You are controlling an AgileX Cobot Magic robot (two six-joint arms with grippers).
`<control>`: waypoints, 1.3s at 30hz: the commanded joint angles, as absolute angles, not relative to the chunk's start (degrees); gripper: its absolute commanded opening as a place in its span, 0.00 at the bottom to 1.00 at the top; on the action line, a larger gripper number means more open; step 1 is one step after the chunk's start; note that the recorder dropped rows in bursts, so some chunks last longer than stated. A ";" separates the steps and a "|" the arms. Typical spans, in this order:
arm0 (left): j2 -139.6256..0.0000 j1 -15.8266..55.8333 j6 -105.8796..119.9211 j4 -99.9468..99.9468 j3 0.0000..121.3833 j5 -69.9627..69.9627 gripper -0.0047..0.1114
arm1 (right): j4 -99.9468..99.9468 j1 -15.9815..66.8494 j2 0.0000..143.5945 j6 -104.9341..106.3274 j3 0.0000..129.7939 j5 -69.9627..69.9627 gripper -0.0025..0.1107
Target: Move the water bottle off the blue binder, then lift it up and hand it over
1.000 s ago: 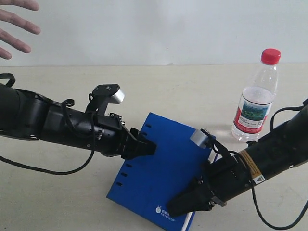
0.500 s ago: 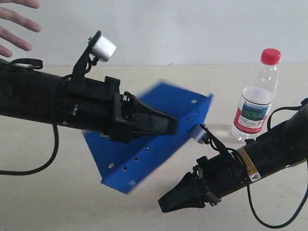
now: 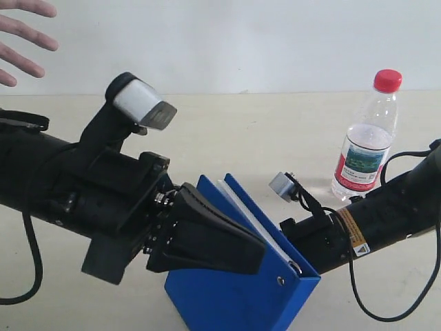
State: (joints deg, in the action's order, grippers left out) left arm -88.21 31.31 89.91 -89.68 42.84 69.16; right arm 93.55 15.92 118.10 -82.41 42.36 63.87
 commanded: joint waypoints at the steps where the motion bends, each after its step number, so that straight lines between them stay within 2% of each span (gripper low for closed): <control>1: -87.79 31.40 87.86 -90.28 42.44 69.96 0.08 | 93.27 15.94 117.78 -82.10 42.45 65.24 0.46; 4: -87.79 31.40 87.58 -88.49 42.44 66.31 0.16 | 93.27 15.94 117.78 -82.49 42.45 65.26 0.46; 6: -87.79 31.40 86.58 -87.47 42.44 63.22 0.27 | 93.27 15.94 117.78 -82.49 42.45 65.26 0.46; 10: -87.79 31.40 83.85 -87.09 42.44 60.36 0.55 | 93.27 15.94 117.78 -83.27 42.45 65.55 0.46; 12: -87.79 31.40 81.45 -86.41 42.44 59.95 0.64 | 93.27 15.94 117.78 -84.15 42.45 66.54 0.46; 24: -87.67 31.40 63.82 -81.42 42.44 55.34 0.59 | 88.63 16.32 117.78 -86.89 42.45 64.41 0.46; 28: -85.44 31.40 63.71 -82.22 42.44 54.01 0.59 | 88.34 22.87 117.78 -86.42 42.45 63.28 0.42; 31: -82.15 31.40 61.81 -80.53 42.44 51.06 0.59 | 88.38 27.35 117.78 -86.30 42.45 55.97 0.42; 39: -76.80 31.40 44.78 -61.34 42.44 51.01 0.59 | 84.55 28.51 117.78 -83.79 43.59 59.42 0.42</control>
State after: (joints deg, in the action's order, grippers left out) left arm -77.78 31.31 50.05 -65.50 42.50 50.32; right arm 84.97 28.47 117.67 -84.49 42.83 57.82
